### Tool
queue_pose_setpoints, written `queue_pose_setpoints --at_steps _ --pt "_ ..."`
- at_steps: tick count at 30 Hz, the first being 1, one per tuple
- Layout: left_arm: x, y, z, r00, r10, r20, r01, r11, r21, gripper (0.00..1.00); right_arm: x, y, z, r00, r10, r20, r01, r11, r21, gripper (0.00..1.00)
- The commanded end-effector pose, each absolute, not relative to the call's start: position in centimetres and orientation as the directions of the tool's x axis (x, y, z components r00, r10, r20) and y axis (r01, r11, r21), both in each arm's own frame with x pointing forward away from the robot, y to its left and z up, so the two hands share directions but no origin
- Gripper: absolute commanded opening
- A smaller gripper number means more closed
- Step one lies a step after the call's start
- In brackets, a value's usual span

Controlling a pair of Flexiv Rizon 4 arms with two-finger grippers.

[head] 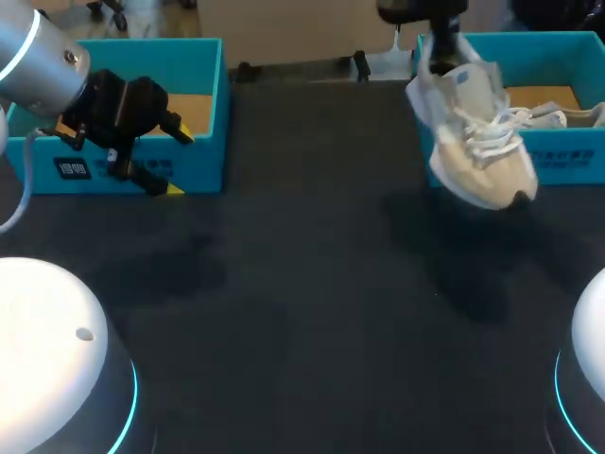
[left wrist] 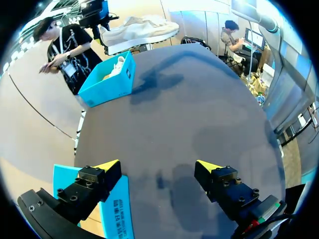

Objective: Take the shoe out of the shoebox, open the shoe tongue, remove and reinsert the insole, then place the shoe into the shoebox

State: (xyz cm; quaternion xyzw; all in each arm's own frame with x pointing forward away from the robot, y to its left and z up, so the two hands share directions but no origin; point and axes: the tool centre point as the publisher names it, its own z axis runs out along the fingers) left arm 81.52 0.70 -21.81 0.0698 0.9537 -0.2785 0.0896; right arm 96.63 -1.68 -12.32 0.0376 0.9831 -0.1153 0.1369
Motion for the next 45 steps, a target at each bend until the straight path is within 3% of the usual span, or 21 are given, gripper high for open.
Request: queue_pose_setpoints --at_steps 1,23,31,45 --pt "81.5 0.7 -21.8 -0.974 0.084 -0.209 0.183 0.838 -0.515 1.0 98.7 -4.8 -11.8 -0.963 0.043 -0.266 0.092 0.98 -0.175 0.0" --pt "81.5 0.7 -21.8 -0.974 0.084 -0.209 0.183 0.838 -0.515 1.0 99.4 -5.5 -11.7 -0.961 0.027 -0.276 0.08 0.979 -0.186 0.0" --pt "81.5 0.7 -21.8 -0.974 0.084 -0.209 0.183 0.838 -0.515 1.0 104.8 -10.1 -11.3 -0.95 0.102 -0.294 0.163 0.968 -0.189 0.0" --pt "81.5 0.7 -21.8 -0.974 0.084 -0.209 0.183 0.838 -0.515 1.0 113.2 -20.0 -13.6 -0.957 0.238 -0.163 0.266 0.947 -0.179 0.0"
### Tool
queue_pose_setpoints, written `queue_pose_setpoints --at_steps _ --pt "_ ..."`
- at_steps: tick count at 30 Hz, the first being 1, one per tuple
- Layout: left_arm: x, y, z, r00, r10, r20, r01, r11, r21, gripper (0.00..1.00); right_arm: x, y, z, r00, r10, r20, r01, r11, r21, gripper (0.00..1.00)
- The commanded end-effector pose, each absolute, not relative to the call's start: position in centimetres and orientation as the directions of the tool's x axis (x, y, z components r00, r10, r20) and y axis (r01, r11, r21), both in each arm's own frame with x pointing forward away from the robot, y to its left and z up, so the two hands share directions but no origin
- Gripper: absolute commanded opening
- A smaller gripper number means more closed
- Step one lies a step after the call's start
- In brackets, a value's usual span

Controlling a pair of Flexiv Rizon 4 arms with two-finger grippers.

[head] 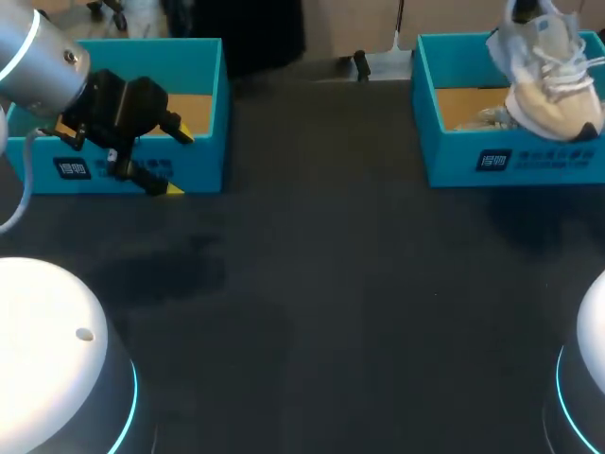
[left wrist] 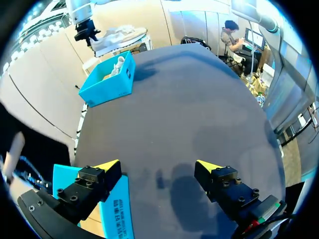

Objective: Take the shoe out of the shoebox, open the shoe tongue, remove and reinsert the insole, then place the shoe into the shoebox

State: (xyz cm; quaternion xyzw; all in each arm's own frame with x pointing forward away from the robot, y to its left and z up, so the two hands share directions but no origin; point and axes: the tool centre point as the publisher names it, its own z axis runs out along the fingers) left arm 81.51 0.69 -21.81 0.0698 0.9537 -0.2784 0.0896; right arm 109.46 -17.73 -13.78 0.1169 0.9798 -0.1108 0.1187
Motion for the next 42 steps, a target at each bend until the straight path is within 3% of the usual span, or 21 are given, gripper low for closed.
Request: queue_pose_setpoints --at_steps 1,8,11,15,18,28,38,42 --pt "81.5 0.7 -21.8 -0.974 0.084 -0.209 0.183 0.838 -0.515 1.0 113.8 -20.8 -13.6 -0.95 0.264 -0.165 0.291 0.941 -0.172 0.0" --pt "81.5 0.7 -21.8 -0.974 0.084 -0.209 0.183 0.838 -0.515 1.0 116.3 -24.0 -13.8 -0.914 0.359 -0.192 0.389 0.907 -0.159 0.0" --pt "81.5 0.7 -21.8 -0.974 0.084 -0.209 0.183 0.838 -0.515 1.0 116.5 -25.1 -14.2 -0.854 0.477 -0.208 0.508 0.852 -0.13 0.0" --pt "81.5 0.7 -21.8 -0.974 0.084 -0.209 0.183 0.838 -0.515 1.0 115.4 -26.8 -14.4 -0.622 0.749 -0.228 0.778 0.626 -0.063 0.0" --pt "81.5 0.7 -21.8 -0.974 0.084 -0.209 0.183 0.838 -0.515 1.0 114.4 -27.2 -14.1 -0.454 0.86 -0.233 0.885 0.466 -0.005 0.0" --pt "81.5 0.7 -21.8 -0.974 0.084 -0.209 0.183 0.838 -0.515 1.0 113.2 -26.7 -14.0 -0.252 0.921 -0.297 0.962 0.272 0.025 0.0" --pt "81.5 0.7 -21.8 -0.974 0.084 -0.209 0.183 0.838 -0.515 1.0 110.7 -27.3 -14.8 0.07 0.972 -0.223 0.994 -0.086 -0.065 0.0" --pt "81.5 0.7 -21.8 -0.974 0.084 -0.209 0.183 0.838 -0.515 1.0 110.7 -27.3 -14.8 0.07 0.972 -0.223 0.994 -0.086 -0.065 0.0"
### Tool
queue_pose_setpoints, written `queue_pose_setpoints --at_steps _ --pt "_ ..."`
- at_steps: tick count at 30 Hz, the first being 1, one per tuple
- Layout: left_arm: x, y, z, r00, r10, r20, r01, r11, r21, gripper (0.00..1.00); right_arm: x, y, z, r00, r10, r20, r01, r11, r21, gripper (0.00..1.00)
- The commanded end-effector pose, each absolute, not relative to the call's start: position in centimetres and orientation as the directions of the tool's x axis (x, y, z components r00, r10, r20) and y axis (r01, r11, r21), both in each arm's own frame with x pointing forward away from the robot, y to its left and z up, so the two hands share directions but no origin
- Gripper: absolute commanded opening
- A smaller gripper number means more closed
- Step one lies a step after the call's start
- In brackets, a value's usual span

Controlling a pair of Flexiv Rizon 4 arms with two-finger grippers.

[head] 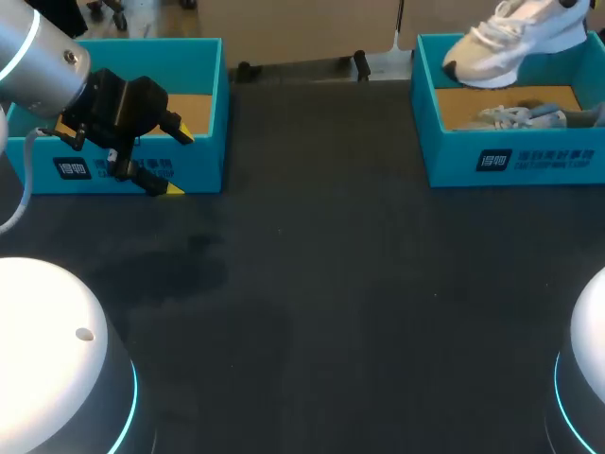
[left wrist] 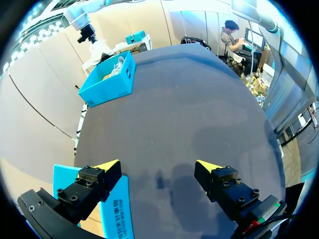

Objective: Take the shoe out of the shoebox, open the shoe tongue, remove and reinsert the insole, then place the shoe into the shoebox

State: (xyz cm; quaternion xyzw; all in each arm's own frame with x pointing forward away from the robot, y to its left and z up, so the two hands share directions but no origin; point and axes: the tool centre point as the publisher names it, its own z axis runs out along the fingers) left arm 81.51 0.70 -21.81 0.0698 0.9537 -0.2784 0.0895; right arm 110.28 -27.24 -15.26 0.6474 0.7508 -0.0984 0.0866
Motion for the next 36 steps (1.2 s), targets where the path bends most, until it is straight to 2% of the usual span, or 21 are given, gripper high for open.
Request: queue_pose_setpoints --at_steps 1,17,19,26,36 --pt "81.5 0.7 -21.8 -0.974 0.084 -0.209 0.183 0.838 -0.515 1.0 110.7 -27.3 -14.8 0.07 0.972 -0.223 0.994 -0.086 -0.065 0.0" --pt "81.5 0.7 -21.8 -0.974 0.084 -0.209 0.183 0.838 -0.515 1.0 110.7 -27.3 -14.8 0.07 0.972 -0.223 0.994 -0.086 -0.065 0.0" --pt "81.5 0.7 -21.8 -0.974 0.084 -0.209 0.183 0.838 -0.515 1.0 111.2 -27.8 -15.2 0.163 0.96 -0.227 0.986 -0.169 -0.008 0.0" --pt "81.5 0.7 -21.8 -0.974 0.084 -0.209 0.183 0.838 -0.515 1.0 111.8 -28.3 -15.6 0.324 0.925 -0.2 0.946 -0.315 0.076 0.0" --pt "81.5 0.7 -21.8 -0.974 0.084 -0.209 0.183 0.838 -0.515 1.0 111.7 -29.0 -17.8 0.349 0.909 -0.227 0.937 -0.335 0.099 0.0"
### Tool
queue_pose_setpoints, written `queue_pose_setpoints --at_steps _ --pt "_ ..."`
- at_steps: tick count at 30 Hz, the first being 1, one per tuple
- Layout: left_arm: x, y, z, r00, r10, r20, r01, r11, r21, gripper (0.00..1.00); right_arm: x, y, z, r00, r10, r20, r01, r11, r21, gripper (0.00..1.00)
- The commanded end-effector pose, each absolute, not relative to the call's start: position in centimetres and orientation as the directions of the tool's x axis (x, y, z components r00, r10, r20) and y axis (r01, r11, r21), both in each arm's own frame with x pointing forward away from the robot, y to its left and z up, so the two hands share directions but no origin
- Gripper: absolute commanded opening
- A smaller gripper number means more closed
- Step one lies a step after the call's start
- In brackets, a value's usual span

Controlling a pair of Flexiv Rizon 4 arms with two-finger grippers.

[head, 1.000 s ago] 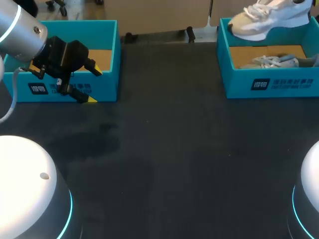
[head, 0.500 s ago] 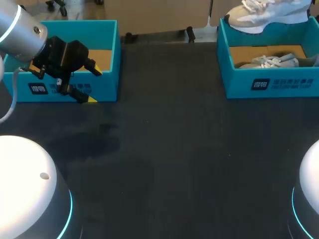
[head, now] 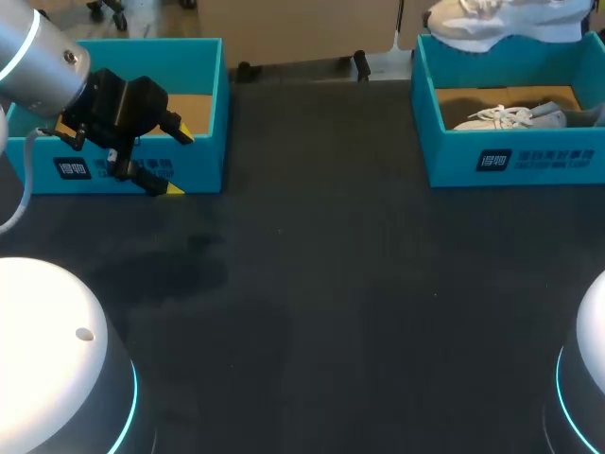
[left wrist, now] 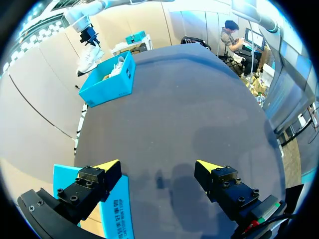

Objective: Take the shoe out of the shoebox, open the shoe tongue, remove and reinsert the insole, then place the shoe into the shoebox

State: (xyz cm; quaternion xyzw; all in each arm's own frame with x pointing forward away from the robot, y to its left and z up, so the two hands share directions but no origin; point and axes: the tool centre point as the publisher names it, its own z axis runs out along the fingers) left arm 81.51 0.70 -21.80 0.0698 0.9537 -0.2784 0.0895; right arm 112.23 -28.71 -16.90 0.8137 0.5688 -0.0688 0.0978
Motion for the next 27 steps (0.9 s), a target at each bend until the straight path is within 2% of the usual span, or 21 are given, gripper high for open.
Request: queue_pose_setpoints --at_steps 1,27 --pt "81.5 0.7 -21.8 -0.974 0.084 -0.209 0.183 0.838 -0.515 1.0 111.7 -29.2 -18.0 0.354 0.91 -0.218 0.935 -0.339 0.104 0.0" --pt "81.5 0.7 -21.8 -0.974 0.084 -0.209 0.183 0.838 -0.515 1.0 113.8 -34.2 -24.0 0.407 0.871 -0.275 0.913 -0.39 0.119 0.0"
